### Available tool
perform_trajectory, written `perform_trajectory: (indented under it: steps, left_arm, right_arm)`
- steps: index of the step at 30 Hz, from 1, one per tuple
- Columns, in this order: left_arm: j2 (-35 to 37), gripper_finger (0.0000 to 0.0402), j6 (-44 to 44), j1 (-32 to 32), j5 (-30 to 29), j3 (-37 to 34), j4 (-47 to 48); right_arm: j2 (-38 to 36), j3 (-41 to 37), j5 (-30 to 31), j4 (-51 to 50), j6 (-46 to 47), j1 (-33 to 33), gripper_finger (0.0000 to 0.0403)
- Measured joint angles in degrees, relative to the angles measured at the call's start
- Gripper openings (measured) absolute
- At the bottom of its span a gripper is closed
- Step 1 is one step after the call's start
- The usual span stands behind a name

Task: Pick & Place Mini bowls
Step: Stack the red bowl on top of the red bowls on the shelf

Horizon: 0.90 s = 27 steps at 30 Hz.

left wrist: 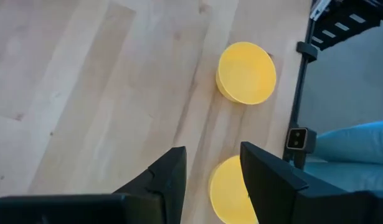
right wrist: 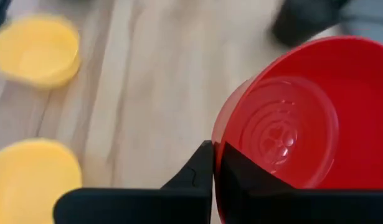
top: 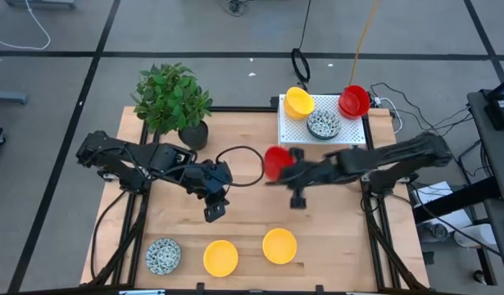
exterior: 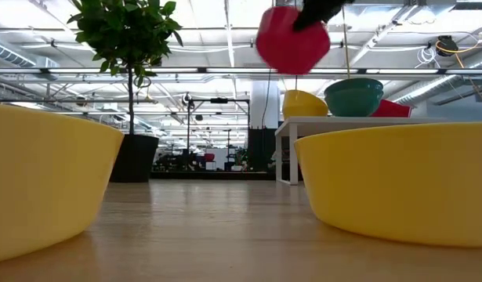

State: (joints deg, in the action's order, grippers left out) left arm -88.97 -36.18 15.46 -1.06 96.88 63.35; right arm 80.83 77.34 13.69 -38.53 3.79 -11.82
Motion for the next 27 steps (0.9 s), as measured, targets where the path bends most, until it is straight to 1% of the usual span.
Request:
perform_trajectory:
  steps: [2,6,7,9,14,18,21,23,27]
  left_arm:
    - [0.0,0.0152,0.0,0.0,-0.7,0.0,0.0]
    - [0.0,0.0152,0.0,0.0,-1.1,0.0,0.0]
    - [0.0,0.0152,0.0,-0.1,-1.1,0.0,0.0]
    - [0.0,0.0152,0.0,-0.1,-1.3,0.0,0.0]
    - [0.0,0.0152,0.3,-0.1,-5.3,0.0,0.0]
    - [0.0,0.0152,1.5,-0.1,-6.6,0.0,-0.1]
    - [0.0,0.0152,2.3,-0.1,-6.6,0.0,-0.2]
    - [0.0,0.0152,3.2,-0.1,-6.8,0.0,-0.2]
    - [0.0,0.0152,4.8,-0.1,-8.7,0.0,-0.2]
  right_arm:
    - [-4.4,0.0,3.9,-0.9,-0.1,0.3,0.0001]
    - [-12.3,0.0,16.4,-4.9,-0.5,2.9,0.0001]
    - [-13.9,0.0,18.5,-6.3,-0.2,4.3,0.0001]
    - [-16.8,0.0,20.5,-8.9,0.8,7.7,0.0000]
    - [-22.1,0.0,21.0,-15.9,3.6,19.4,0.0000]
    - [-24.1,0.0,20.9,-19.5,5.1,29.7,0.0000]
    - [-23.7,0.0,20.6,-20.7,4.4,36.1,0.0000]
    - [-22.5,0.0,19.3,-20.4,3.7,39.8,0.0000]
    - [-19.1,0.0,16.9,-18.8,2.3,45.0,0.0000]
